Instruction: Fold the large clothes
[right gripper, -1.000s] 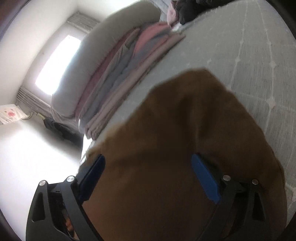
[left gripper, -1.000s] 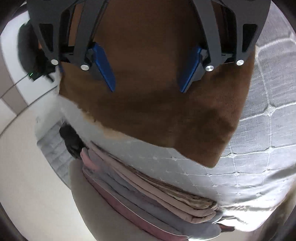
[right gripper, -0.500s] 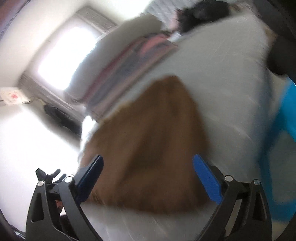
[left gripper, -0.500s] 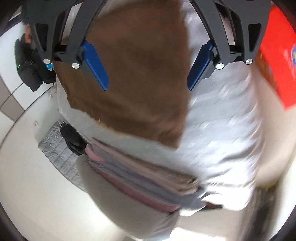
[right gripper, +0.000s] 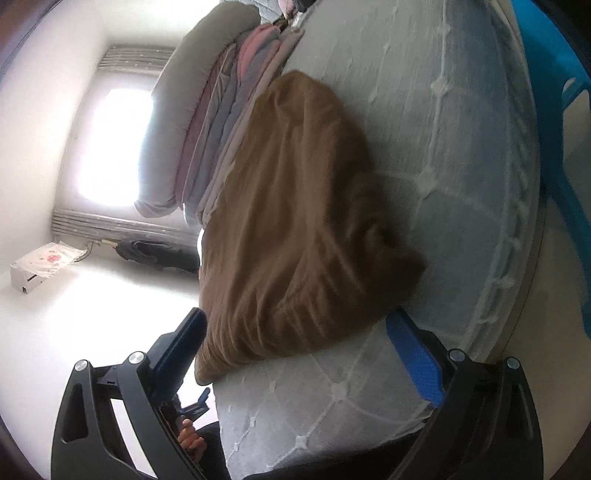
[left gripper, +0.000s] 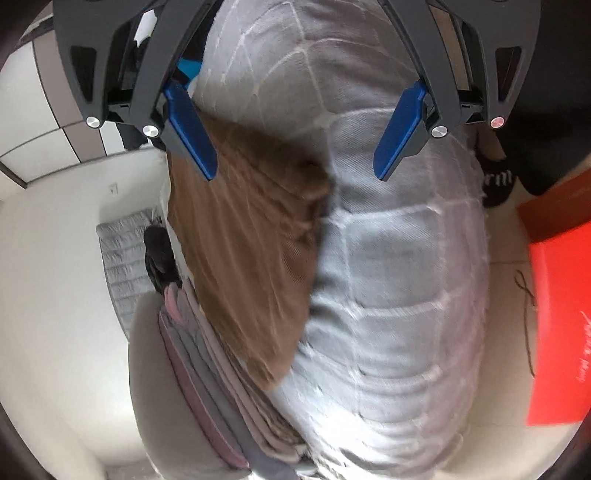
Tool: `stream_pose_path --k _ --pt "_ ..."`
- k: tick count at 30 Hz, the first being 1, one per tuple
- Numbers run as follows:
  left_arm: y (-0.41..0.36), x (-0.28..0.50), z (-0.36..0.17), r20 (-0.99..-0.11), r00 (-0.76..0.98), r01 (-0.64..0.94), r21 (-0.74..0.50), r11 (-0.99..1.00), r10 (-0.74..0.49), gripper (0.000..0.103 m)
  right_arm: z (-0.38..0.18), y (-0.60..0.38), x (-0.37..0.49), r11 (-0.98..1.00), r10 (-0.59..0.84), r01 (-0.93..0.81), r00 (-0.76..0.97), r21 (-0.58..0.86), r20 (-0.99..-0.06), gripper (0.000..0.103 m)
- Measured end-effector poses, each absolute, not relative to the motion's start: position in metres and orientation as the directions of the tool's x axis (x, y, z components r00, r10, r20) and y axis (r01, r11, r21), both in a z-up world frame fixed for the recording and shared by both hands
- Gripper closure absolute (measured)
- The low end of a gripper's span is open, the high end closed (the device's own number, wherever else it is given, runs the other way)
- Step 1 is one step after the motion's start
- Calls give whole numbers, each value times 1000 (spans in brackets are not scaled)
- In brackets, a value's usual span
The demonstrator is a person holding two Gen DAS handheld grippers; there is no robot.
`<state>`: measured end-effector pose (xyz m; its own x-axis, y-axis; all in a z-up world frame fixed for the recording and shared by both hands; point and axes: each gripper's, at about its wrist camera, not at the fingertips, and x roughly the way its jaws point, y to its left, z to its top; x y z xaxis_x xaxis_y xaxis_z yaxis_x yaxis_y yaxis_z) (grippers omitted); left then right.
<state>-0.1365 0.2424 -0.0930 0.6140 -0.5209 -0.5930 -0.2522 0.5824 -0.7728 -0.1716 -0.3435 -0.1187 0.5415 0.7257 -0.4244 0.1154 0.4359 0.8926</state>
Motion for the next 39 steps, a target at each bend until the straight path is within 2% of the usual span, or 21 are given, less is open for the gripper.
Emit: stream_pose_path --k 3,7,9,11,14,16,18,19,20,21,22,23,24,29,34,36,38,39 --pt "228 -118 -101 -607 588 -252 -766 592 -536 20 -126 -339 -164 418 734 136 531 898 -422 9" --pt "217 -109 -105 -610 597 -270 -764 585 -521 15 -140 -347 -162 341 750 155 550 927 -368 9" --pt "216 -106 -101 -604 628 -287 -766 575 -491 16 -143 -352 -159 303 752 160 565 939 -339 9" --pt "213 -107 -89 -583 670 -272 -769 578 -460 20 -143 -357 -156 270 752 155 583 951 -308 9" --pt "200 -101 -81 -653 636 -280 -692 665 -411 21 -144 -356 -152 263 757 147 581 954 -298 8" --pt "195 -95 -96 -698 573 -317 -672 670 -429 32 -145 -356 -150 264 758 142 582 954 -296 8" --pt "195 -96 -99 -700 578 -312 -665 679 -419 36 -147 -357 -149 257 755 140 589 956 -289 8" --pt "195 -96 -98 -703 579 -315 -660 682 -413 46 -148 -356 -149 257 754 146 588 955 -293 9" --pt "195 -95 -97 -700 584 -317 -663 678 -412 51 -148 -356 -149 258 750 149 592 955 -295 10" --pt "196 -95 -97 -692 588 -315 -672 670 -418 60 -147 -357 -150 270 745 156 592 950 -308 16" --pt "197 -95 -95 -681 601 -302 -679 669 -419 71 -145 -357 -150 300 729 166 595 939 -338 37" --pt "198 -95 -94 -674 609 -287 -680 675 -419 73 -144 -359 -151 335 706 190 599 923 -379 57" --pt "197 -96 -91 -674 614 -273 -669 692 -410 76 -146 -362 -152 330 699 193 607 924 -377 75" --pt "189 -84 -47 -661 648 -170 -609 775 -377 81 -118 -357 -151 361 686 110 641 926 -344 81" --pt "200 -82 1 -610 709 -124 -602 789 -354 82 -56 -341 -173 417 678 -27 675 908 -291 83" --pt "214 -83 -16 -632 692 -167 -611 774 -349 82 -59 -334 -185 426 692 -34 656 904 -301 83" --pt "224 -85 -50 -675 636 -215 -621 754 -374 82 -95 -335 -186 458 689 50 610 888 -390 83" --pt "225 -86 -75 -703 593 -250 -625 740 -393 82 -119 -340 -184 419 712 108 577 902 -400 83"
